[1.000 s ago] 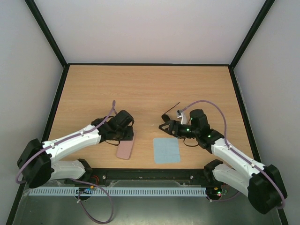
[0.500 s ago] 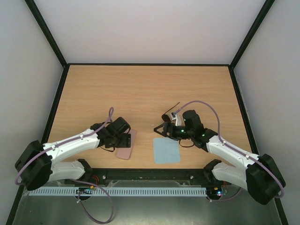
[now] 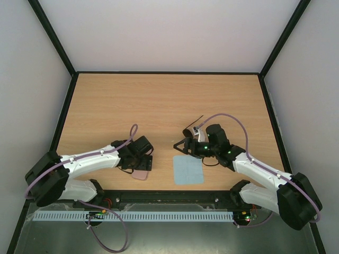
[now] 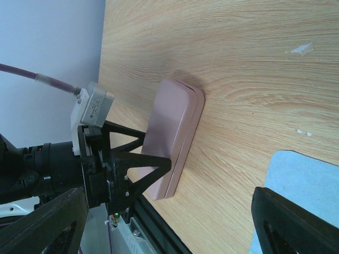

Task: Organize the sunglasses
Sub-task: Pick up the sunglasses case from the center of the board.

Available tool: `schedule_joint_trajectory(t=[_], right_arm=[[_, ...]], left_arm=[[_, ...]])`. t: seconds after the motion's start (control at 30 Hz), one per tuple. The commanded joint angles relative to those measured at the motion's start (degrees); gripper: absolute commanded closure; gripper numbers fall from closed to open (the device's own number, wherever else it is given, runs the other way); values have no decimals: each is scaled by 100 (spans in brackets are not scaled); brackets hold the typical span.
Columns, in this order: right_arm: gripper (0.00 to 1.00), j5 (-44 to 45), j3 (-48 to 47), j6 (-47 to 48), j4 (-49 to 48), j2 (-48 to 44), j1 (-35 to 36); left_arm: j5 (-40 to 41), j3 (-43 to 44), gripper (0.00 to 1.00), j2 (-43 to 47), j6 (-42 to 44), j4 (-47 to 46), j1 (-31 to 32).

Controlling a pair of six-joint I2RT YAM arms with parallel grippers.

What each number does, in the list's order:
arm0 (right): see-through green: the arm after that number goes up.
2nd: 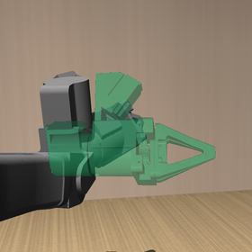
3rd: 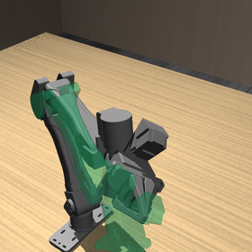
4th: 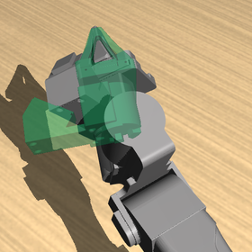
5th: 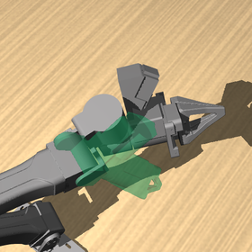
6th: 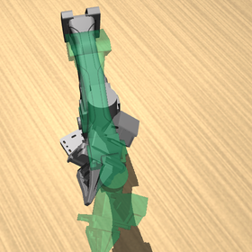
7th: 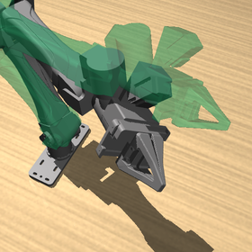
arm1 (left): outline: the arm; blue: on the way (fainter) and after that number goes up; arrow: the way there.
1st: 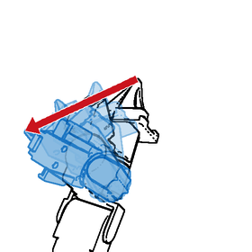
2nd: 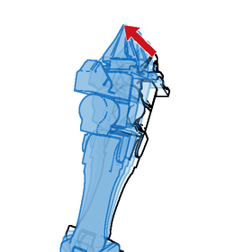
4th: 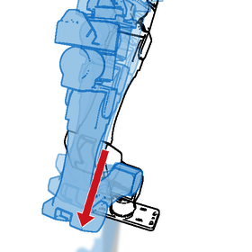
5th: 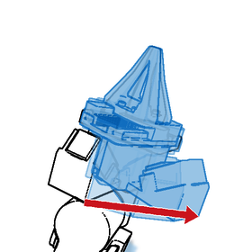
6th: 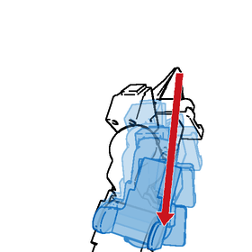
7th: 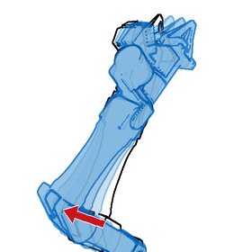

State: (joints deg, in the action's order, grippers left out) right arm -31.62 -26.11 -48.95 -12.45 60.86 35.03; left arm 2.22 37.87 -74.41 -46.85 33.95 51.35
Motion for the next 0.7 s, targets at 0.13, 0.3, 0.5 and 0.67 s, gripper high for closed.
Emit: schedule_joint_trajectory(t=[0.13, 0.3, 0.5, 0.67], right_arm=[[14, -14, -51, 106, -115, 143, 48], [14, -18, 8, 89, -194, 167, 48], [14, -38, 29, 79, -254, 231, 48], [14, -64, 42, 55, -308, 290, 46]], left_arm=[[203, 98, 7, -170, 44, 93, 79], [235, 89, 10, -161, 44, 120, 77], [223, 81, 19, -251, 24, 87, 93], [185, 93, 32, -200, -44, 30, 119]])
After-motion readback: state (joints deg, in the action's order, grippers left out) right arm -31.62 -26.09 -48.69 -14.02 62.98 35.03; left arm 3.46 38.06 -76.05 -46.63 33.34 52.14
